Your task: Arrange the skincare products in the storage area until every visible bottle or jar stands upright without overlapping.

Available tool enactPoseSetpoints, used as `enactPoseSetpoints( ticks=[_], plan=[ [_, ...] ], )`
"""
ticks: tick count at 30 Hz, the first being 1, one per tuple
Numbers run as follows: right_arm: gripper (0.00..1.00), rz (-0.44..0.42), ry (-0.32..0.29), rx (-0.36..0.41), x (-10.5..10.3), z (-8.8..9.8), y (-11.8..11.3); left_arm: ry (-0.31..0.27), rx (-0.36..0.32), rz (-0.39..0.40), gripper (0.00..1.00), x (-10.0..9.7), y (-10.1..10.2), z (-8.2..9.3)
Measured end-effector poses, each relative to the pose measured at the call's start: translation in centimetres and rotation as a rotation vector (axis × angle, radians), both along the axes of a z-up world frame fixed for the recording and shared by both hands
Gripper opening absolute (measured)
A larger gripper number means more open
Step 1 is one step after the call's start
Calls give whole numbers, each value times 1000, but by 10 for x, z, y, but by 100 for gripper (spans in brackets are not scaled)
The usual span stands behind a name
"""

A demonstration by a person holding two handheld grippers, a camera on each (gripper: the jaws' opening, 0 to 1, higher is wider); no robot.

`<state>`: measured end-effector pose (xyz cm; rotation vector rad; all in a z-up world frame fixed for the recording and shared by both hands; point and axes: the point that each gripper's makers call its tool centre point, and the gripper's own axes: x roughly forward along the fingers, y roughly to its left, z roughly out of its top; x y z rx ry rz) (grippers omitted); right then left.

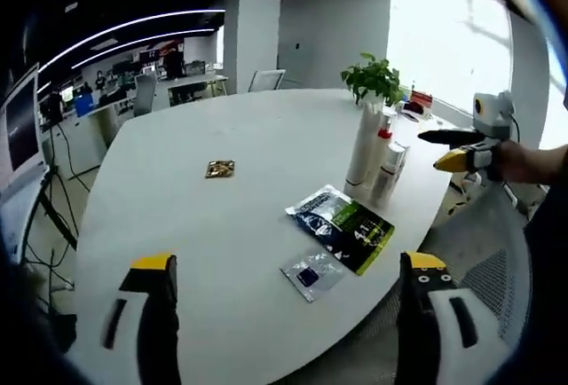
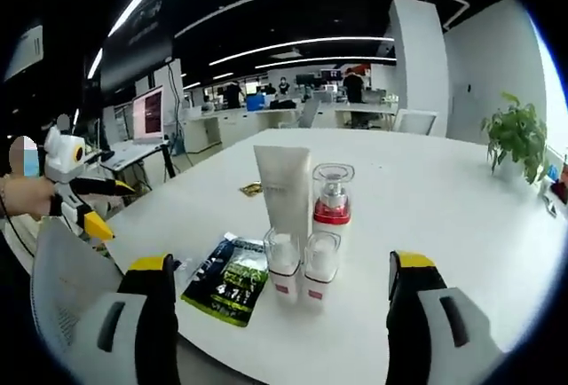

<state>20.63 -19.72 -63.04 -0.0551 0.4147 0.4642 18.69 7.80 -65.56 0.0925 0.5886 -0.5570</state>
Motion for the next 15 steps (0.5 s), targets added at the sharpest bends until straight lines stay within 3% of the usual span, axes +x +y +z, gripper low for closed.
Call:
enactPoseSetpoints(
  ticks=[15],
  plan=[
    [100,1,16,-5,-1,-5,1,19,17,1,99,3,4,-10]
  ],
)
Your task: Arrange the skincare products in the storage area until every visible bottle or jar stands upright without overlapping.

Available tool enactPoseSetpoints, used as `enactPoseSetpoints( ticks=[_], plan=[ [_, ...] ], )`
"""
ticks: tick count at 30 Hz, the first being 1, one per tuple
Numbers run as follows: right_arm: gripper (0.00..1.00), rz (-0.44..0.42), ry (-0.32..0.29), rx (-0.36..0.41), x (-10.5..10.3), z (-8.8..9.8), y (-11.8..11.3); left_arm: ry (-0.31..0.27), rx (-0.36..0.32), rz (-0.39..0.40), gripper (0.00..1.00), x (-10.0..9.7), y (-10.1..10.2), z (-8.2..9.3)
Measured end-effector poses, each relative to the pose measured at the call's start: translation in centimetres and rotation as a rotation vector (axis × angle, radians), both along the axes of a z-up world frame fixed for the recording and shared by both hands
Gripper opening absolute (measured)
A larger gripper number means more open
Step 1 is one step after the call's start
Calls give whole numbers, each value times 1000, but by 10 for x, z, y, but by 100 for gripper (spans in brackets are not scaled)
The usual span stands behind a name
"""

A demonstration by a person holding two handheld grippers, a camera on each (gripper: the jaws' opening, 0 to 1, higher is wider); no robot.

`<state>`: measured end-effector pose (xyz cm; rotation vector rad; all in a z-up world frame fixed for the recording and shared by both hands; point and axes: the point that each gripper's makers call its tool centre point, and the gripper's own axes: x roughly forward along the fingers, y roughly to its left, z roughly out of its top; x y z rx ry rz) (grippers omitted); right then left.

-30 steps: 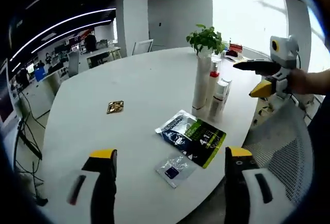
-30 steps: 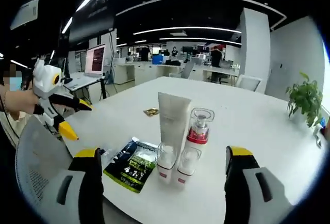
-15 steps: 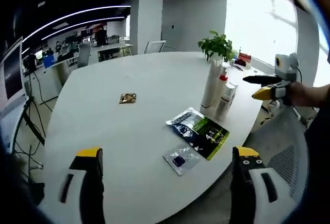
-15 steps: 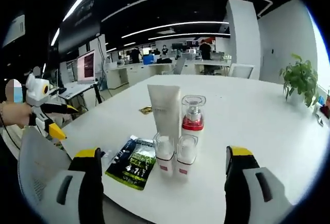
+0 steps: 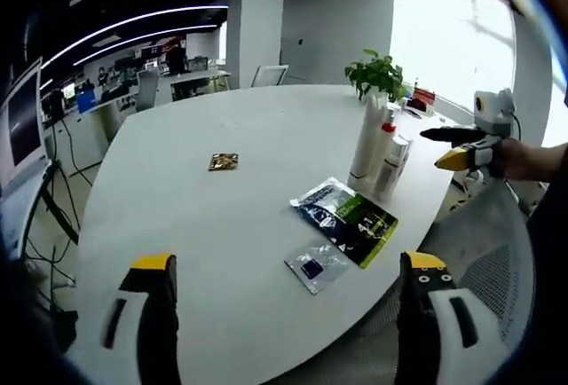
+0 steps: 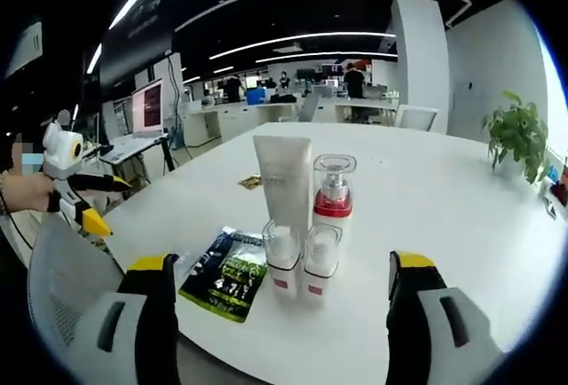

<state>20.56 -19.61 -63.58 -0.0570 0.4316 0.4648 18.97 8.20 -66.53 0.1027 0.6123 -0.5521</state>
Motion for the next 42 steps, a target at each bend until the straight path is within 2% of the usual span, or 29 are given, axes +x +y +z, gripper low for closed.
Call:
enactPoseSetpoints(
  ticks=[2,9,14,18,23,30,32,39,42],
  plan=[
    [100,-3,4,-2,0,-1,-1,1,4,-3,99,-2,-6,4],
    [100,2,18,-10,-2,-5,0,26,-11,16,99,11,-3,2],
    [100,1,33,-11,-2,-8,0,43,10,10,99,17,-7,0],
    [100,11,32,-34,-3,-10,1,45,22,-3,99,30,-5,-6],
    [100,-2,36,-33,-2,-11,-2,52,40,-14,99,42,-14,-5],
    [100,-11,48,-47,-2,-14,-4,67,61,-18,99,71,-19,-8],
    [100,-17,50,-46,-1,-14,-5,71,63,-19,99,83,-14,-15],
    [100,-34,67,-49,0,-18,-8,95,86,-29,97,104,-24,-18],
    [100,-43,71,-47,0,-18,-10,80,93,-46,97,117,-23,-21]
  ],
)
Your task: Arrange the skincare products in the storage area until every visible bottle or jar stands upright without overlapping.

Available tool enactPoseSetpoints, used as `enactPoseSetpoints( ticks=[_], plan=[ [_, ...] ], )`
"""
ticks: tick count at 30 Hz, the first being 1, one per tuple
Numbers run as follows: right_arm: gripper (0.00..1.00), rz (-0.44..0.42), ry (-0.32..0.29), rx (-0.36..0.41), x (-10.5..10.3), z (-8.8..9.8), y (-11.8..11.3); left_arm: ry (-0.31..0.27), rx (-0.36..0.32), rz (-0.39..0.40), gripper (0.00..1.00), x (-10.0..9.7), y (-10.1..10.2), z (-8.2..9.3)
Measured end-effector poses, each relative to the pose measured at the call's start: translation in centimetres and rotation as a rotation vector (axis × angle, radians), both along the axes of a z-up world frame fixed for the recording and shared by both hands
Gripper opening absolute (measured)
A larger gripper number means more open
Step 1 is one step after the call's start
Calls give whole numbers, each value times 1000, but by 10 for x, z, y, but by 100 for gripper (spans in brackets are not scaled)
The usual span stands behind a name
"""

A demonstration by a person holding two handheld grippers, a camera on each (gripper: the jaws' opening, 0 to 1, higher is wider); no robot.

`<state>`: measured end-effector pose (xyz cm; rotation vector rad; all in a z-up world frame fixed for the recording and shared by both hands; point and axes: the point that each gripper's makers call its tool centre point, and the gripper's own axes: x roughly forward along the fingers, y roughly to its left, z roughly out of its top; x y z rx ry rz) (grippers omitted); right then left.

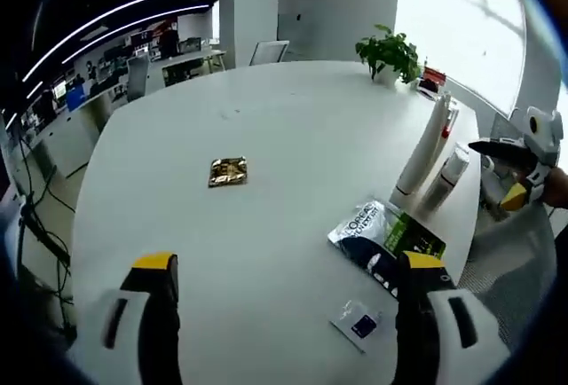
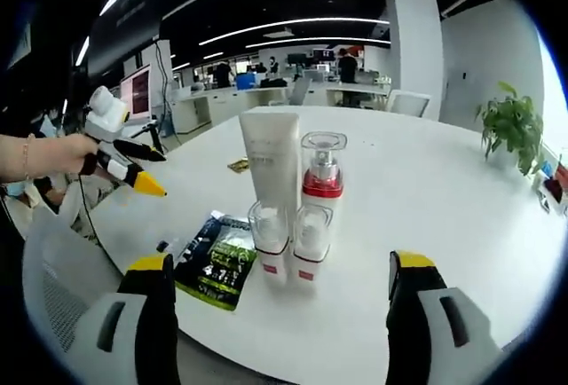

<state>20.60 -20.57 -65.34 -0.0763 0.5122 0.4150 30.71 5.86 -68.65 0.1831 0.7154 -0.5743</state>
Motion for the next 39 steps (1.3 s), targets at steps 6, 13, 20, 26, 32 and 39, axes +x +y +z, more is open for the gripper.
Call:
enactPoseSetpoints(
  ticks=[6,13,20,26,32,39],
  plan=[
    [100,8,6,-28,-1,-2,2,26,16,-7,96,16,-5,-5],
    [100,1,11,-31,0,-5,-3,43,31,-2,93,48,-4,-15],
    [100,-8,20,-30,1,-8,-4,57,63,-2,91,74,-1,-23],
    [100,-19,23,-29,0,-8,-5,73,72,5,89,93,-2,-28],
    [100,-33,30,-21,0,-8,-7,103,67,13,88,106,-6,-38],
    [99,-42,38,-25,0,-8,-7,114,55,29,84,125,-9,-42]
  ],
)
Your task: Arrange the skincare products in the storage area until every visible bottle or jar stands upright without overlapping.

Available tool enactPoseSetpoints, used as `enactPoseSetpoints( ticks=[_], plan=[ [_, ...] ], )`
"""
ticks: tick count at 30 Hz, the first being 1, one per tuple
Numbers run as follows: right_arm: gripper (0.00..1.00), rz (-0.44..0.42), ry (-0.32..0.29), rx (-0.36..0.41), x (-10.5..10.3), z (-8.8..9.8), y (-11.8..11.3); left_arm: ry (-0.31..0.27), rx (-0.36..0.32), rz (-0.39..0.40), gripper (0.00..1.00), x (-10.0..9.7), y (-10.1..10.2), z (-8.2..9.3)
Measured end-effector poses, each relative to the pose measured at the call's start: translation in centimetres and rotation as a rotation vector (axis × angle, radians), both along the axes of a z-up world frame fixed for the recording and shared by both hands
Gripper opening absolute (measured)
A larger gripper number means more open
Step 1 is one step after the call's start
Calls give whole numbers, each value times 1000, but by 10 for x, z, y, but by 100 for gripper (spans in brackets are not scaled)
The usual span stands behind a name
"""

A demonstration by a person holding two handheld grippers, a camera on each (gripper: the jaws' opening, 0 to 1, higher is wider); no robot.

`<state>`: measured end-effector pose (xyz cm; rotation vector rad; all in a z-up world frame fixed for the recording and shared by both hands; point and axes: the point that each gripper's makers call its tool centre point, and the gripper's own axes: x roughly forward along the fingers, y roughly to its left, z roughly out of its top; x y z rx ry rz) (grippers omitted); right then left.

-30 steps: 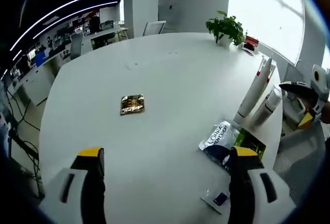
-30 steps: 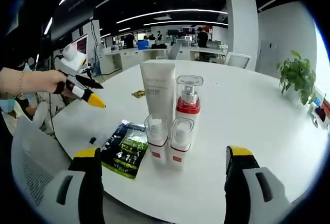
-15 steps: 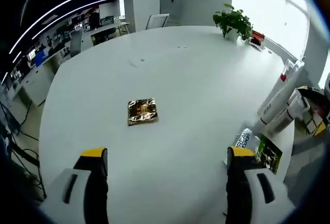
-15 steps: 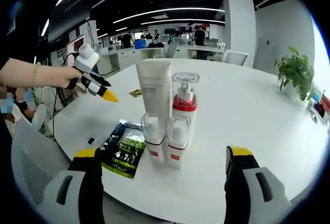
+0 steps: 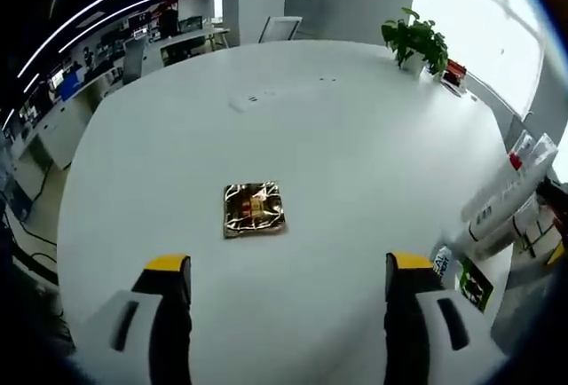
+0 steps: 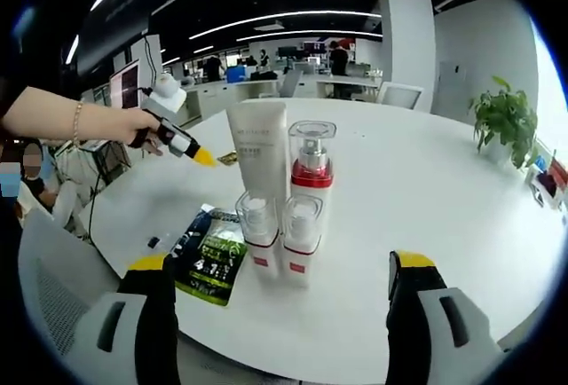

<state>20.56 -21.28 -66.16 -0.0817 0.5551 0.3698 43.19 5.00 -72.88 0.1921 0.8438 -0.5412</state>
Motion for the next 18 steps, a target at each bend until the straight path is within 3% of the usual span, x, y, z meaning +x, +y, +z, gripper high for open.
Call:
enactPoseSetpoints(
  ticks=[12,15,18],
  plan=[
    [99,-9,5,-1,0,0,-1,4,5,44,74,23,-5,-7],
    [99,-16,5,10,0,1,-1,0,13,51,73,19,-9,-4],
    [99,-14,7,5,0,0,-1,1,18,44,71,34,-6,-10]
  ],
)
